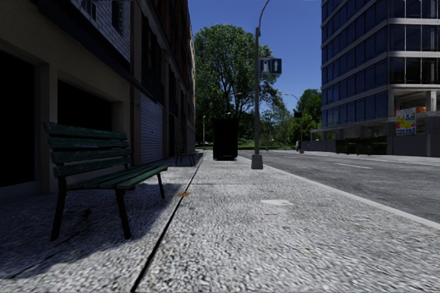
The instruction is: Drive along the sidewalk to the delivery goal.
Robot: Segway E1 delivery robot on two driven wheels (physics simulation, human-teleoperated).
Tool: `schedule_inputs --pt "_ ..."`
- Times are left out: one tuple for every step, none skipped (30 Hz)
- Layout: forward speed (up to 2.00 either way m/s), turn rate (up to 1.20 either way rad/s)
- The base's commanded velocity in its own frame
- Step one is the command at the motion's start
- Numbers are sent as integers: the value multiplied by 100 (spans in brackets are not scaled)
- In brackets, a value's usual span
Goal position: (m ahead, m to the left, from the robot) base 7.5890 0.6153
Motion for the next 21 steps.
schedule_inputs --pt "200 0" --pt "200 0" --pt "200 0" --pt "200 0" --pt "200 0" --pt "200 0" --pt "200 0" --pt "200 0" --pt "200 0" --pt "200 0" --pt "200 0" --pt "200 0" --pt "200 0" --pt "200 0" --pt "200 0" --pt "200 0" --pt "200 0" --pt "200 0" --pt "200 0" --pt "200 0" --pt "200 0"
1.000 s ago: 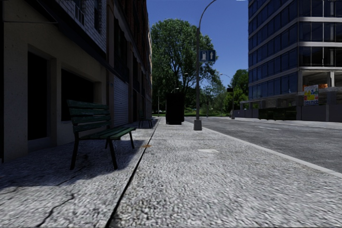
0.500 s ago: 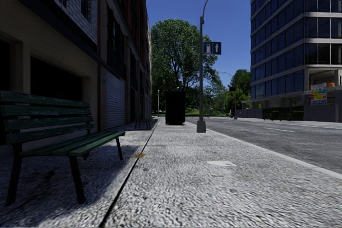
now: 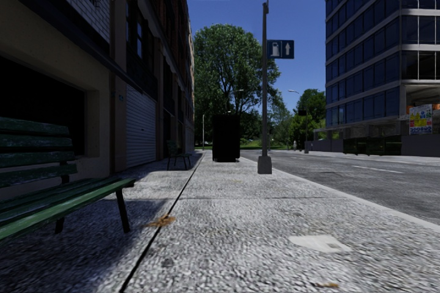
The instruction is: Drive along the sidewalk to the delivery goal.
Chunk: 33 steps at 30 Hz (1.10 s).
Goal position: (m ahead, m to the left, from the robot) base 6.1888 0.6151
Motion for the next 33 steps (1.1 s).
schedule_inputs --pt "200 0" --pt "200 0" --pt "200 0" --pt "200 0" --pt "200 0" --pt "200 0" --pt "200 0" --pt "200 0" --pt "200 0" --pt "200 0" --pt "200 0" --pt "200 0" --pt "200 0" --pt "200 0" --pt "200 0" --pt "200 0" --pt "200 4" --pt "200 9" --pt "200 9" --pt "200 12" --pt "200 13" --pt "200 13" --pt "200 13" --pt "200 14" --pt "200 14" --pt "200 14" --pt "200 14" --pt "200 16" --pt "200 16" --pt "200 19" --pt "200 22" --pt "200 26" --pt "200 26"
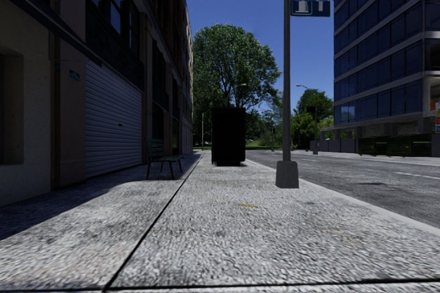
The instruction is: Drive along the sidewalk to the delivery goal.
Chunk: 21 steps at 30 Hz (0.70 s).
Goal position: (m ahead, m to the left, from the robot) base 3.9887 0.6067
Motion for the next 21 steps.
schedule_inputs --pt "200 27" --pt "200 27" --pt "200 27" --pt "200 27" --pt "200 27" --pt "200 27" --pt "199 27" --pt "199 27" --pt "190 27" --pt "176 27" --pt "159 27" --pt "159 27" --pt "145 27" --pt "138 27" --pt "138 27" --pt "133 27" --pt "131 27" --pt "130 27" --pt "130 27" --pt "129 27" --pt "129 27"
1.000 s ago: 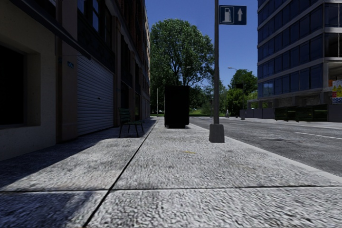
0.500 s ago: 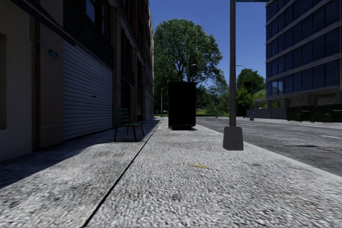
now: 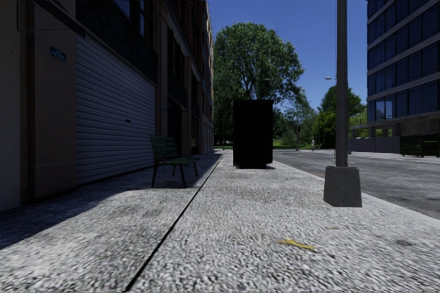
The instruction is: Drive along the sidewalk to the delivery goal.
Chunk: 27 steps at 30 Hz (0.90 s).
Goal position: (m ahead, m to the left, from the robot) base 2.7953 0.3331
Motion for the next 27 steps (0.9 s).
schedule_inputs --pt "129 27" --pt "129 27" --pt "129 27" --pt "129 27" --pt "129 27" --pt "129 27" --pt "129 23" --pt "129 13" --pt "129 10" --pt "129 10" --pt "129 0" --pt "129 0" --pt "129 0" --pt "129 0" --pt "129 0" --pt "129 0" --pt "129 0" --pt "129 0" --pt "129 0" --pt "129 0" --pt "129 0" --pt "129 0" --pt "129 0" --pt "129 0" --pt "129 0" --pt "144 0" --pt "200 0"
